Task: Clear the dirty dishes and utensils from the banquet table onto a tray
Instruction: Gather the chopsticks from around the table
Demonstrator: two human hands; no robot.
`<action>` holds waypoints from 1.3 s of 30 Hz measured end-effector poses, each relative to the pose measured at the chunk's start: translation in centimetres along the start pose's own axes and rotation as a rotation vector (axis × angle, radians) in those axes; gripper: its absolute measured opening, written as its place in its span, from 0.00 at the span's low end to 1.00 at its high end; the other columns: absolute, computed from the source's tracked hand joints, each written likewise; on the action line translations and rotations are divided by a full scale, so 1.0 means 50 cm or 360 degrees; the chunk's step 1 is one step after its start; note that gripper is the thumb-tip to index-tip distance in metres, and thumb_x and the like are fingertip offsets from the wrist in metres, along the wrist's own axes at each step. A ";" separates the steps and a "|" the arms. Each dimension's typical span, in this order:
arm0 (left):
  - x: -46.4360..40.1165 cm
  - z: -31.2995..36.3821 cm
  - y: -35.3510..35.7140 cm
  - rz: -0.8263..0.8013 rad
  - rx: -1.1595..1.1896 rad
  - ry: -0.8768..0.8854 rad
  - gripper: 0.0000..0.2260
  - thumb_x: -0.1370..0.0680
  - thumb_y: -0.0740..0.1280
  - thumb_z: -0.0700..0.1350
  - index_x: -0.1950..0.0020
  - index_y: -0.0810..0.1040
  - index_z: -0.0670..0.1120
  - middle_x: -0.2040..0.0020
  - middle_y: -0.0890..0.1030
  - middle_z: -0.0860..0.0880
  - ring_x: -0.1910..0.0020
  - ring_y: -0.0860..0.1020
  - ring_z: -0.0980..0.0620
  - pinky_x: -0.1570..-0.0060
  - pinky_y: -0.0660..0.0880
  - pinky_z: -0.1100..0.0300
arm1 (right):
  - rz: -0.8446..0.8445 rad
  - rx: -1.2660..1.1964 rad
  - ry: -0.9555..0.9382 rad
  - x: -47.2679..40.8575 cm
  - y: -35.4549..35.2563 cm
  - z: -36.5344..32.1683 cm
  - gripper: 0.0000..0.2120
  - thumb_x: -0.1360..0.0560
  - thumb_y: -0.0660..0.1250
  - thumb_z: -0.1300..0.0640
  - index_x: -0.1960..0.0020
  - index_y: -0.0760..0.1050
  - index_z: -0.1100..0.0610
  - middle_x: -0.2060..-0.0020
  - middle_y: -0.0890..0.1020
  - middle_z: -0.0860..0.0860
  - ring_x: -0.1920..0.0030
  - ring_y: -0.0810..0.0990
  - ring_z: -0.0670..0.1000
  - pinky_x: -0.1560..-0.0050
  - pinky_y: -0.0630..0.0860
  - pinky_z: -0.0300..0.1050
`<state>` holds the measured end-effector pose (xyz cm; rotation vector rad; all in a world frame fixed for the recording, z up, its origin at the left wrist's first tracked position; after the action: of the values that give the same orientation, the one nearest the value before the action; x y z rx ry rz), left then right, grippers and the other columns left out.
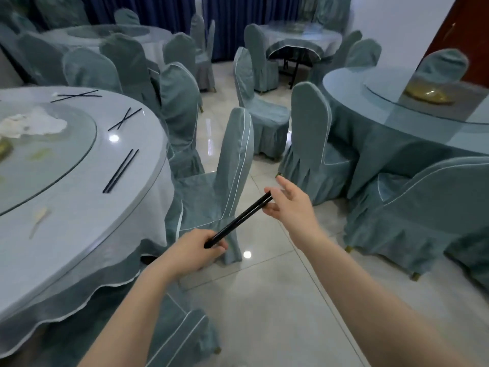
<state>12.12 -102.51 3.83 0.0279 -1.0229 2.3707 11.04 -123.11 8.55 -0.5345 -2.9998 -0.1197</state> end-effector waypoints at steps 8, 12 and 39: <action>-0.164 0.011 -0.048 0.0255 -0.0031 -0.0220 0.06 0.23 0.67 0.49 0.58 0.81 0.56 0.72 0.77 0.64 0.74 0.73 0.66 0.73 0.65 0.71 | -0.0468 0.0412 -0.0110 -0.240 0.037 -0.058 0.14 0.21 0.64 0.54 0.35 0.73 0.47 0.59 0.83 0.43 0.58 0.82 0.43 0.49 0.81 0.47; -0.204 -0.029 -0.087 0.0501 0.0095 -0.0504 0.07 0.22 0.66 0.50 0.58 0.81 0.55 0.73 0.77 0.57 0.74 0.74 0.61 0.70 0.69 0.66 | -0.0780 0.0361 0.0005 -0.350 0.089 -0.035 0.12 0.20 0.61 0.57 0.38 0.75 0.49 0.47 0.83 0.49 0.57 0.83 0.41 0.58 0.79 0.34; -0.039 -0.496 -0.317 0.2231 0.1543 -0.1248 0.08 0.19 0.62 0.42 0.51 0.81 0.43 0.78 0.65 0.54 0.82 0.61 0.57 0.82 0.58 0.68 | -0.1701 0.1159 -0.0160 -0.683 0.737 0.183 0.08 0.26 0.69 0.57 0.50 0.81 0.47 0.58 0.83 0.42 0.57 0.80 0.42 0.54 0.73 0.36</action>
<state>26.39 -77.81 -3.69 0.9161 0.2092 4.0845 55.07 -99.43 -1.83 1.1194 -2.7300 0.8857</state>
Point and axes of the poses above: each hand's wrist, its own x-axis away from the middle knuckle, its own y-axis out of the palm, z = x × y, the point moved 10 cm from there along -x, towards the middle knuckle
